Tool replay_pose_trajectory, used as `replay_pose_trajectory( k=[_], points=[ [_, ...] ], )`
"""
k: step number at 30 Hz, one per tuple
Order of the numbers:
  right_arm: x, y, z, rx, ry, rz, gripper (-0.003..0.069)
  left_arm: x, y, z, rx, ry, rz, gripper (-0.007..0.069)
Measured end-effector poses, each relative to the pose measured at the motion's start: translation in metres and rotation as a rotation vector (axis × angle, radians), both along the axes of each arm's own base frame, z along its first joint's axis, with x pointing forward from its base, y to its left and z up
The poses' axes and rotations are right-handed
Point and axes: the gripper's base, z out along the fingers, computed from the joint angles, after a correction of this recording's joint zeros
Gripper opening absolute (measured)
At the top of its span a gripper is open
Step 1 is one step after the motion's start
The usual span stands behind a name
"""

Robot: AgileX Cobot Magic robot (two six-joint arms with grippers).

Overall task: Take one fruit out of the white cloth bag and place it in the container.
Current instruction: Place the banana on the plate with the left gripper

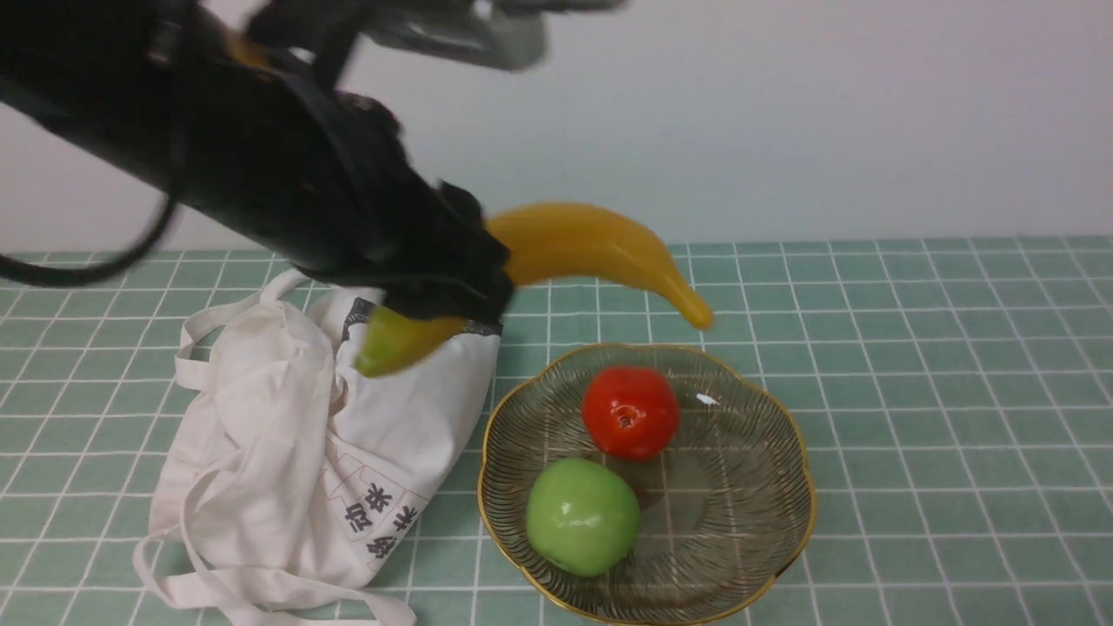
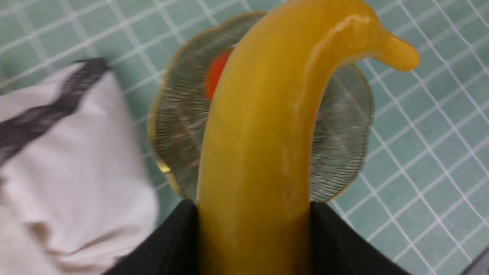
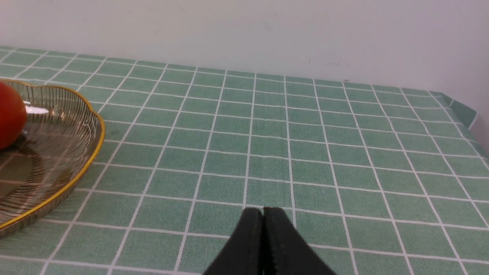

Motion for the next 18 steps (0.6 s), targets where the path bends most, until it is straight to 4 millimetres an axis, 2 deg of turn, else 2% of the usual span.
replay_pose_trajectory(
  k=[1,3,4,7,14,18],
  points=[
    [0.000,0.000,0.000,0.000,0.000,0.000,-0.0015,0.005,-0.019,-0.016,0.017,0.036,-0.041,0.0324],
    [0.000,0.000,0.000,0.000,0.000,0.000,-0.0015,0.015,-0.042,-0.041,0.054,0.068,-0.081,0.0324],
    [0.000,0.000,0.000,0.000,0.000,0.000,-0.0015,0.016,-0.044,-0.044,0.060,0.073,-0.084,0.0324],
    [0.000,0.000,0.000,0.000,0.000,0.000,-0.0015,0.038,-0.063,-0.077,0.075,0.062,-0.072,0.0324],
    [0.000,0.000,0.000,0.000,0.000,0.000,-0.0015,0.065,-0.078,-0.104,0.038,-0.029,-0.030,0.0323],
    [0.000,0.000,0.000,0.000,0.000,0.000,-0.0015,0.082,-0.072,-0.115,0.042,-0.071,0.020,0.0323]
  ],
)
